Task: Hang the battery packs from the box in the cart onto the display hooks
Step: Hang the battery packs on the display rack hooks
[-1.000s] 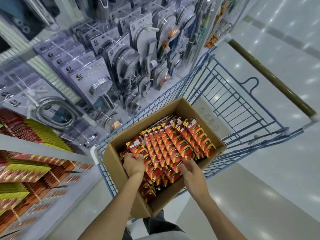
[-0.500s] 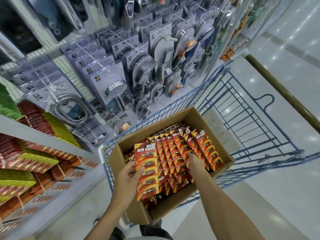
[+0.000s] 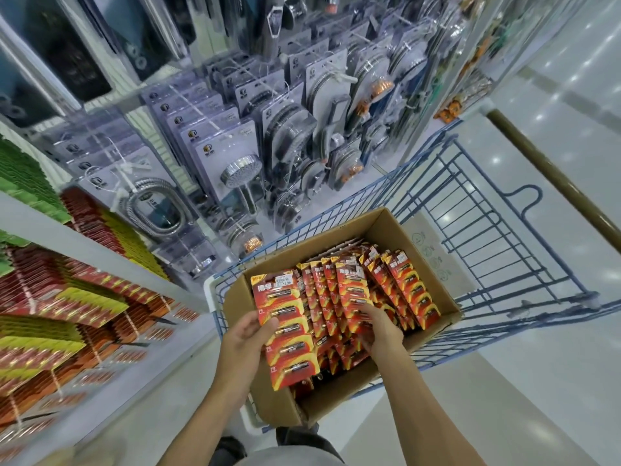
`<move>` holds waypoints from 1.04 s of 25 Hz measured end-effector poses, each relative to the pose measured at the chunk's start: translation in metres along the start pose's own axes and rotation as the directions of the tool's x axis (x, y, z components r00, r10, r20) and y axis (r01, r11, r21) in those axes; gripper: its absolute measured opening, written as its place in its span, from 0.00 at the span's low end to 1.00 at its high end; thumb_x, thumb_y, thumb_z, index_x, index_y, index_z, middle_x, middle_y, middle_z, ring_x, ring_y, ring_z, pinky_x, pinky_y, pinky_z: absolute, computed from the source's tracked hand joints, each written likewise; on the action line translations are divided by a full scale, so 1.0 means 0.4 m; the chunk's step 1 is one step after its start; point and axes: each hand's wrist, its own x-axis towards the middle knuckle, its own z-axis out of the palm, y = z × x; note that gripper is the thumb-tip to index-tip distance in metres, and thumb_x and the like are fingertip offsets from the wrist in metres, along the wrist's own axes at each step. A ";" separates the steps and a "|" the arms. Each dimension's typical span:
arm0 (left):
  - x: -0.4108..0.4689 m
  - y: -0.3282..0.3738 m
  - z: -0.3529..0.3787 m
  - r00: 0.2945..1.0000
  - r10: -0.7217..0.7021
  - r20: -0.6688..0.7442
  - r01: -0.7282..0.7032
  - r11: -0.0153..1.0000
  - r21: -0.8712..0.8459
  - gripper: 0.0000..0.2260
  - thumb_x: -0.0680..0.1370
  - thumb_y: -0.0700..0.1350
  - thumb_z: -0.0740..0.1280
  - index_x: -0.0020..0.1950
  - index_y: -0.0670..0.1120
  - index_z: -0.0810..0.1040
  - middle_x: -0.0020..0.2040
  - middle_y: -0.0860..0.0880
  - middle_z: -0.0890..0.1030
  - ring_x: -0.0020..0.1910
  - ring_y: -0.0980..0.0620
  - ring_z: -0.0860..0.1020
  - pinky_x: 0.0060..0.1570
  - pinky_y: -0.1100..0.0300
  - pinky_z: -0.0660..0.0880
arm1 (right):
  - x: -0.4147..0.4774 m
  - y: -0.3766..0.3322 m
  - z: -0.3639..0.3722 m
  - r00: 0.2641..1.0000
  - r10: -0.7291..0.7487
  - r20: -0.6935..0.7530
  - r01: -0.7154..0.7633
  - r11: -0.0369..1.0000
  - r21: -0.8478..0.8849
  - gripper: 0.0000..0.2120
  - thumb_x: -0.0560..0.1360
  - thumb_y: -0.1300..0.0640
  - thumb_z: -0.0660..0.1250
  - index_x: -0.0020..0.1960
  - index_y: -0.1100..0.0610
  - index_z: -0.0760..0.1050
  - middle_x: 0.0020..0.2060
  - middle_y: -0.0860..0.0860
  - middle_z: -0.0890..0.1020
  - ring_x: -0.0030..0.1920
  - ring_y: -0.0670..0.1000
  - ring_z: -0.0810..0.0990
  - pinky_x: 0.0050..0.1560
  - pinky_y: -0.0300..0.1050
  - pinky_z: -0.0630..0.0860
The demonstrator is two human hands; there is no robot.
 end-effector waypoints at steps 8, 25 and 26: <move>-0.014 0.056 -0.081 1.000 0.003 -0.002 -0.004 0.982 -0.189 0.12 0.81 0.44 0.69 0.65 0.48 0.80 0.54 0.43 0.88 0.49 0.41 0.87 0.51 0.45 0.83 | -0.128 0.036 -0.011 0.822 -0.018 0.569 0.073 0.995 -0.073 0.33 0.70 0.66 0.75 0.73 0.56 0.70 0.63 0.62 0.81 0.60 0.64 0.83 0.55 0.58 0.83; -0.312 0.318 -0.642 0.854 0.351 -0.384 -0.478 0.820 -0.314 0.17 0.73 0.55 0.76 0.60 0.52 0.85 0.58 0.40 0.86 0.56 0.37 0.85 0.59 0.38 0.78 | -0.815 0.168 0.408 0.323 -0.158 0.933 0.535 0.844 -0.043 0.16 0.80 0.51 0.66 0.66 0.55 0.80 0.58 0.59 0.86 0.55 0.60 0.86 0.50 0.54 0.83; -0.333 0.329 -0.676 0.833 0.363 -0.417 -0.506 0.804 -0.311 0.18 0.74 0.56 0.76 0.60 0.50 0.85 0.58 0.39 0.86 0.55 0.36 0.85 0.60 0.36 0.78 | -0.849 0.188 0.435 0.292 -0.143 0.946 0.555 0.831 -0.046 0.16 0.81 0.52 0.66 0.66 0.55 0.80 0.58 0.59 0.85 0.56 0.60 0.86 0.51 0.54 0.82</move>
